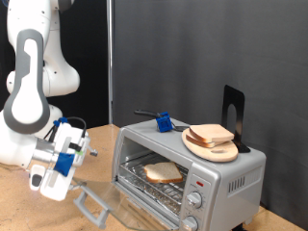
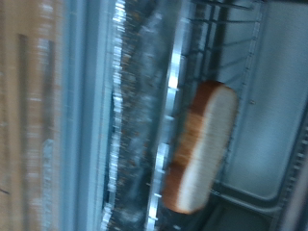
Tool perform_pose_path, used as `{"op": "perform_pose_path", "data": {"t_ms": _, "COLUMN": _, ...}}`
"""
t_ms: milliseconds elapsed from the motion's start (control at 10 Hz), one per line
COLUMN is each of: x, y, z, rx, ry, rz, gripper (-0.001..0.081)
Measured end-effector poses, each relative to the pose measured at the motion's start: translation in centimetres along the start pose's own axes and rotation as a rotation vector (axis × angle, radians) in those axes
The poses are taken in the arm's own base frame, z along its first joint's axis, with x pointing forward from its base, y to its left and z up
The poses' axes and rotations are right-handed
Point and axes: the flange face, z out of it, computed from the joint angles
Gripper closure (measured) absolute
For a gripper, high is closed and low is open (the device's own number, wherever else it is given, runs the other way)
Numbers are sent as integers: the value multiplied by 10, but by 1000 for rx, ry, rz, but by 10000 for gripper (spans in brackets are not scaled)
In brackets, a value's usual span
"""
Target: Make a piece of toast with the oven
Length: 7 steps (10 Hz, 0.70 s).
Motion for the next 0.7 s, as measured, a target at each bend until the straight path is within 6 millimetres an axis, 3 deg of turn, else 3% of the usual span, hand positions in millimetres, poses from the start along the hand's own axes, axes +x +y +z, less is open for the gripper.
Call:
{"op": "perform_pose_path", "data": {"t_ms": 400, "x": -28, "y": -30, "z": 10, "rx": 22, "ry": 39, "rz": 4, "gripper": 5}}
{"op": "perform_pose_path", "data": {"t_ms": 700, "x": -49, "y": -56, "z": 36, "rx": 29, "ry": 49, "rz": -1, "gripper": 5}}
